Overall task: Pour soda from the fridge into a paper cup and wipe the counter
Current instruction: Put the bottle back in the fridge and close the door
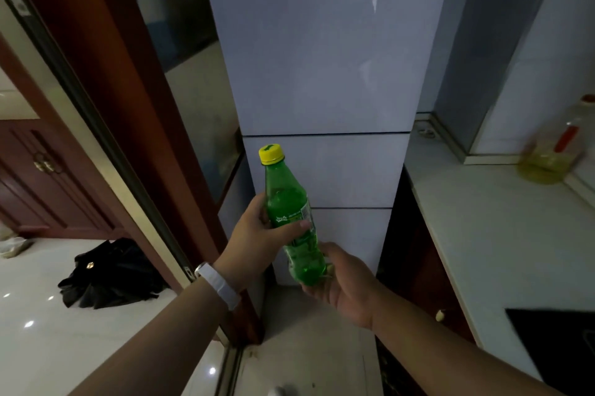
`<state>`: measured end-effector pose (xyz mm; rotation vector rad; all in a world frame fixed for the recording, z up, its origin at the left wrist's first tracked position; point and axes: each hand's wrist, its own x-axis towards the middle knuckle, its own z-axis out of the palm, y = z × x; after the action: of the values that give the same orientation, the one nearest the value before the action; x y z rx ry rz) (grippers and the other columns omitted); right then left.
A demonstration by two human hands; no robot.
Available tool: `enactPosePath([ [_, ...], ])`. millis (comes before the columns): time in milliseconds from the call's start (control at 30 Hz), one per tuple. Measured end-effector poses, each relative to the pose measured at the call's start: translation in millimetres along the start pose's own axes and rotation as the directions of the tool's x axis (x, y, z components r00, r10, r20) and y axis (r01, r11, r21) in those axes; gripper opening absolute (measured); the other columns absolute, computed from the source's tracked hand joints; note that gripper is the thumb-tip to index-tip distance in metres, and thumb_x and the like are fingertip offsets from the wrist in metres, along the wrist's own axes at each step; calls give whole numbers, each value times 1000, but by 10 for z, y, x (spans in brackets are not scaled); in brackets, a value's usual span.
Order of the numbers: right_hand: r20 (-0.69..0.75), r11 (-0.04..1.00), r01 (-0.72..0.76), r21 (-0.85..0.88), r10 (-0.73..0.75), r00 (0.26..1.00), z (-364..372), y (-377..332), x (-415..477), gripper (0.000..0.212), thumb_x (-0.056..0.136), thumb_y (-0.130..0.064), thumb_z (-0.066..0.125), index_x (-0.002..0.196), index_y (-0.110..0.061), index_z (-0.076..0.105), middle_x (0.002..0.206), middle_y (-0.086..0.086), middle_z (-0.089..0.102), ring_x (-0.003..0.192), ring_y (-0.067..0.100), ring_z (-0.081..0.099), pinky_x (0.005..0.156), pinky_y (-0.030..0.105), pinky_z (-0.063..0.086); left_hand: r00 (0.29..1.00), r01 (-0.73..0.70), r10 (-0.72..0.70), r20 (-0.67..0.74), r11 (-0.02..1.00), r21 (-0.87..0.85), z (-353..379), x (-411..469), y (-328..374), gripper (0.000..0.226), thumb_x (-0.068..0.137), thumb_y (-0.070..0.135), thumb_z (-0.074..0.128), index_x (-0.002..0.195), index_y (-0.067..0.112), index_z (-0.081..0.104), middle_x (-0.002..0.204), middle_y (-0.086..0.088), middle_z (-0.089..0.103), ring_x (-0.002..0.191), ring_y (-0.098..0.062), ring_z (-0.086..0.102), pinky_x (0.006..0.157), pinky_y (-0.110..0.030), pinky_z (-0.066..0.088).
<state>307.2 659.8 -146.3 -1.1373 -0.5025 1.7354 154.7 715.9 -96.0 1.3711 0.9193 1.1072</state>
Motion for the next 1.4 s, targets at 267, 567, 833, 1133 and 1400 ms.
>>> enactPosePath([
  [267,-60,1000,29,-10,-30,998,613,-496,944,27,96,-24,56,111,-4,65,95,20,71,82,28,65,73,36,55,997,-68,69,26,997,-28,-669,1109,-21,52,66,10,87,113,13,64,104,-10,74,98,-26,71,82,-41,58],
  [567,-86,959,63,-277,-90,992,1119,-1015,1658,27,99,-31,50,109,-12,66,96,13,69,78,22,64,70,32,53,991,-134,134,0,991,-1,-1135,1975,171,40,72,3,85,107,12,67,99,-12,74,90,-24,71,84,-46,59],
  [833,-25,600,200,-775,-346,938,1147,-1795,2206,21,95,-35,53,104,-18,61,104,5,66,89,21,65,87,40,54,986,-162,159,-54,986,-46,-1210,2450,423,39,73,-3,82,107,7,66,96,-10,74,84,-19,70,72,-30,57],
  [1133,675,-747,237,-622,-357,646,1629,-2685,2932,37,94,-36,49,124,-13,51,124,10,49,112,30,48,85,39,42,953,-196,190,-235,981,-5,-1263,2624,691,47,65,1,86,107,8,67,95,-11,75,85,-24,72,73,-37,59],
  [1400,774,-995,26,-94,-56,631,2158,-2955,3623,41,87,-31,49,124,-17,62,124,7,58,121,31,47,113,56,17,916,-200,200,-348,979,38,-1290,2634,832,41,69,-8,81,104,11,70,89,-5,76,82,-21,73,65,-26,56],
])
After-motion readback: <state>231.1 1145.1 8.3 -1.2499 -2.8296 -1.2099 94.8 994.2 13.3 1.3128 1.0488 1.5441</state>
